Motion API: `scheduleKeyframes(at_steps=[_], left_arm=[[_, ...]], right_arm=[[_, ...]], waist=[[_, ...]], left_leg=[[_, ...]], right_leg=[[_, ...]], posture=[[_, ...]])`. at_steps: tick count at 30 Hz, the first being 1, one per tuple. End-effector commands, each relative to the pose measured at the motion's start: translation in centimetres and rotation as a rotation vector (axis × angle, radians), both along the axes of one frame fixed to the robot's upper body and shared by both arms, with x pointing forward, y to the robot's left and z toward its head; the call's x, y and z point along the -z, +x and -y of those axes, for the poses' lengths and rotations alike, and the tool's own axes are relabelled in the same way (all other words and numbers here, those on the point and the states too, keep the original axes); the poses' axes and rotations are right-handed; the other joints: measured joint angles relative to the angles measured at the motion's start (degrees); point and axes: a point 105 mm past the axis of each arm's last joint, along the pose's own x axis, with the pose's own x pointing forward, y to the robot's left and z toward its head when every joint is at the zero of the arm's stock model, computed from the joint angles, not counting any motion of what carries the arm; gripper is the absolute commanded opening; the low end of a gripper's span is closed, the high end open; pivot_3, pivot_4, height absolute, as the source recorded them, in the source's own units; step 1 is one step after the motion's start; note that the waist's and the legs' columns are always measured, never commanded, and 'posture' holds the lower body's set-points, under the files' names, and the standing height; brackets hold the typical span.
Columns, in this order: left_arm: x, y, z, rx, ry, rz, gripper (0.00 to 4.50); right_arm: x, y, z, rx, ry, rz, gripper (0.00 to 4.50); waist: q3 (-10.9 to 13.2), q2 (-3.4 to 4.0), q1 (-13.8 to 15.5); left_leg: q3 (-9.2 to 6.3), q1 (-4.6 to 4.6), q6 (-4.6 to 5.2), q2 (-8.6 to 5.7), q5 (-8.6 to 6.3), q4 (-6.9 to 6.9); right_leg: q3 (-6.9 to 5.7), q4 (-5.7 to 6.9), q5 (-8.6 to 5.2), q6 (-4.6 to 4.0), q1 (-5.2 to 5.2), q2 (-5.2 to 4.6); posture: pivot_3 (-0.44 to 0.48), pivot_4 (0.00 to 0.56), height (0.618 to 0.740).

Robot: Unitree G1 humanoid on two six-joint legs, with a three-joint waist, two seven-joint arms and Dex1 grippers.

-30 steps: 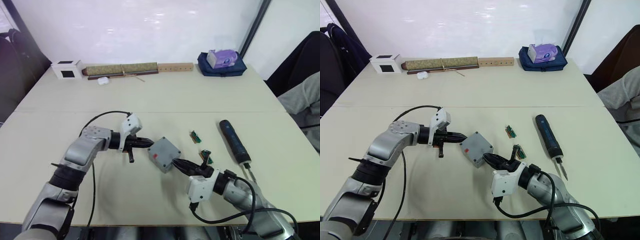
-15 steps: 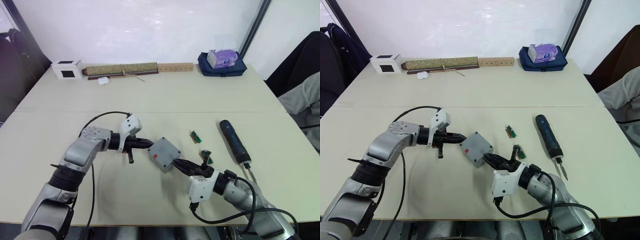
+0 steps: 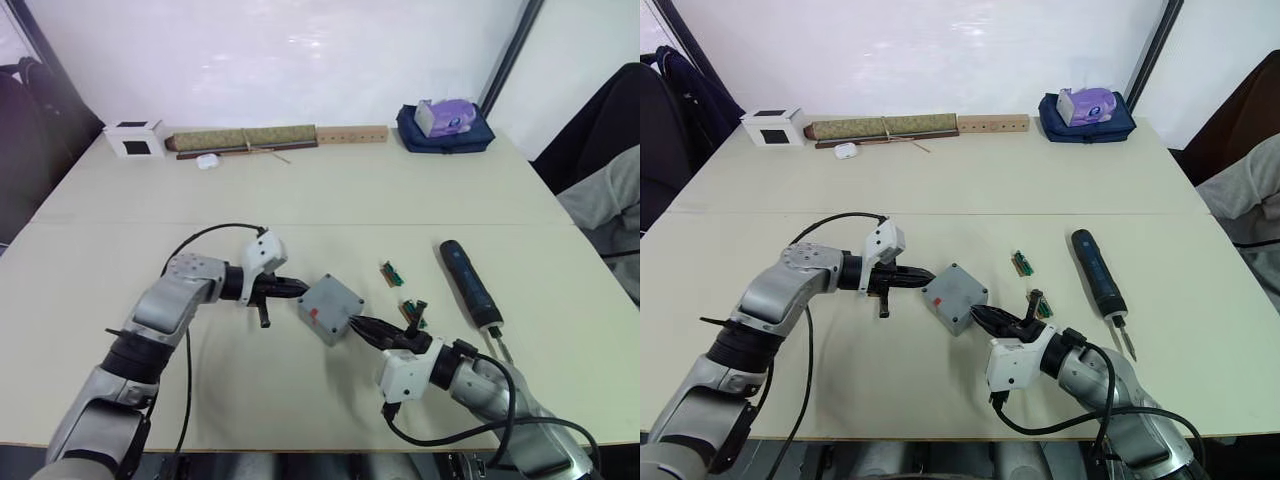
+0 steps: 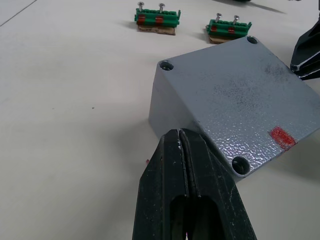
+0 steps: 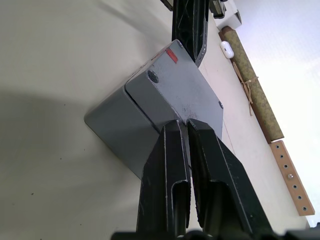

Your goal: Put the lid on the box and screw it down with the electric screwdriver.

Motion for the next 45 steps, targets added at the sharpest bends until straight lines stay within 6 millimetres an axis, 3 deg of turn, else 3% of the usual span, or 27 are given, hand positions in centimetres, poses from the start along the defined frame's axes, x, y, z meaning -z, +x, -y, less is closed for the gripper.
scheduleKeyframes(at_steps=[1, 10, 15, 19, 22, 27, 39, 45], left_arm=[[-0.7, -0.9, 1.8, 0.09, -0.023, 0.03, 0.0], [-1.4, 0.7, -0.1, -0.002, -0.029, 0.042, 0.0], [-1.0, 2.1, -1.0, -0.059, -0.016, 0.058, 0.0], [0.5, 1.3, -0.2, 0.0, 0.017, 0.051, 0.0], [1.5, 1.2, 0.0, 0.01, 0.056, 0.098, 0.0], [2.1, 0.2, 0.2, 0.047, 0.066, 0.079, 0.0], [2.0, -2.9, 0.5, 0.093, 0.039, 0.01, 0.0], [1.8, -2.6, 0.3, 0.049, 0.037, 0.015, 0.0]], right_arm=[[-1.2, 0.2, -0.5, -0.005, 0.035, 0.052, 0.17], [-1.9, -0.6, 0.3, 0.003, 0.058, 0.045, 0.17], [-1.8, -0.3, 1.0, 0.082, 0.215, -0.094, 0.17], [-0.6, -1.0, 0.6, 0.054, 0.215, -0.237, 0.17], [0.5, -1.0, 0.6, 0.041, 0.122, -0.24, 0.17], [0.8, 0.2, 0.1, 0.048, 0.11, -0.24, 0.17], [0.6, 3.2, -0.1, 0.091, 0.067, -0.185, 0.17], [0.7, 3.6, -0.2, 0.077, 0.052, -0.182, 0.17]], waist=[[0.0, 0.0, -0.01], [0.0, 0.0, 0.02], [0.0, 0.0, -0.01], [0.01, 0.02, -0.01], [0.02, 0.02, 0.03], [0.03, 0.02, -0.11], [0.06, 0.06, -0.05], [0.08, 0.09, -0.02]], left_leg=[[0.0, 0.0, 0.0, 0.0, 0.0, 0.0], [0.0, 0.0, 0.0, 0.0, 0.0, 0.0], [-0.01, 0.0, 0.0, 0.01, 0.0, 0.0], [-0.03, 0.0, 0.0, 0.02, 0.0, 0.0], [-0.03, 0.0, 0.0, 0.02, 0.0, 0.0], [-0.01, 0.0, 0.0, 0.03, 0.0, 0.0], [-0.02, 0.0, 0.0, 0.05, 0.0, -0.02], [-0.01, -0.01, 0.0, 0.04, 0.0, -0.02]], right_leg=[[0.0, 0.0, 0.0, 0.0, 0.0, 0.0], [0.0, -0.01, 0.0, 0.0, 0.0, 0.0], [-0.01, -0.01, 0.0, 0.01, 0.0, 0.01], [0.0, -0.01, 0.02, 0.04, 0.0, 0.0], [0.0, -0.02, 0.02, 0.03, 0.0, -0.01], [0.0, -0.03, -0.01, -0.02, -0.01, 0.03], [0.01, -0.03, 0.0, 0.0, -0.03, -0.02], [0.01, -0.03, 0.0, 0.0, -0.03, -0.02]], posture=[[0.0, 0.15, 0.74], [0.0, 0.15, 0.74], [0.0, 0.15, 0.74], [0.0, 0.15, 0.74], [0.0, 0.15, 0.74], [0.0, 0.15, 0.74], [0.0, 0.15, 0.74], [0.0, 0.15, 0.74]])
